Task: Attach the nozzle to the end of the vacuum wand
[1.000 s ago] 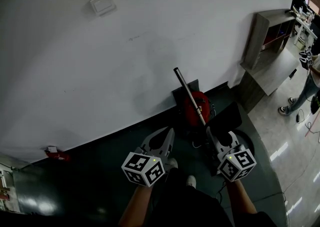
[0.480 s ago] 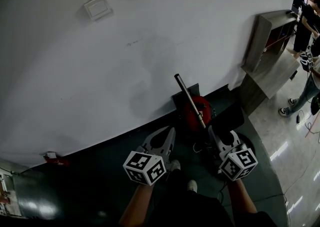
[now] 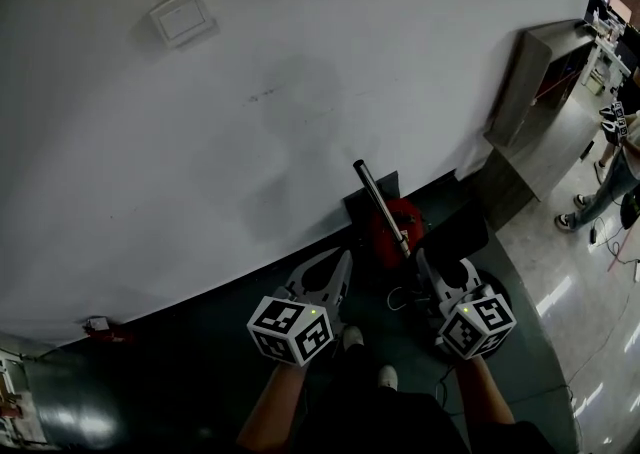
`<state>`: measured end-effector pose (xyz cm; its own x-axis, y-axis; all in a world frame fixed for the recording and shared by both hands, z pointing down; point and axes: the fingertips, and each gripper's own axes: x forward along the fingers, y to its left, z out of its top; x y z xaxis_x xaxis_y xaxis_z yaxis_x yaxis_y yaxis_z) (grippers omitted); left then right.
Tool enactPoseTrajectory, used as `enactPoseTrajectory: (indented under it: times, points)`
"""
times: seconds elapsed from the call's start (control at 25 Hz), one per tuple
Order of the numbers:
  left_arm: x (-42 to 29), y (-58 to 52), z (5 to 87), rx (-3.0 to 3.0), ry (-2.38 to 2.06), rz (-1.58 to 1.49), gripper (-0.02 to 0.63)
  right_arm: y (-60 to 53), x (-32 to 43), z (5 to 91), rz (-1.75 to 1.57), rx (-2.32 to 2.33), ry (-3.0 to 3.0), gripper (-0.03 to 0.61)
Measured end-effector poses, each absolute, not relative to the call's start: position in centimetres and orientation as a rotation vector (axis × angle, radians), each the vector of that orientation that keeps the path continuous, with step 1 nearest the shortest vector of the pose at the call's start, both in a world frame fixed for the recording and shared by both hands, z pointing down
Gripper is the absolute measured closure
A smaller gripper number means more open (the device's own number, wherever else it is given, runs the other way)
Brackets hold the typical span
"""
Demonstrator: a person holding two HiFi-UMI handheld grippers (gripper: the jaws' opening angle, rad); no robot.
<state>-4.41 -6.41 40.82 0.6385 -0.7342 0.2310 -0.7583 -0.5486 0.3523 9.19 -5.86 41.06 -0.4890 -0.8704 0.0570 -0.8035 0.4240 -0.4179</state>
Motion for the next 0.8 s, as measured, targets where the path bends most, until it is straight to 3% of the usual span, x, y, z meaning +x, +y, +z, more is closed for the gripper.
enactPoseTrajectory:
  times: [0.8]
  points:
    - [-7.5,-16.3,43.5,2.382,-1.083,0.066,0.609,-14.7,7.4,39.9,-0.576,-1.627,2.438,0.488]
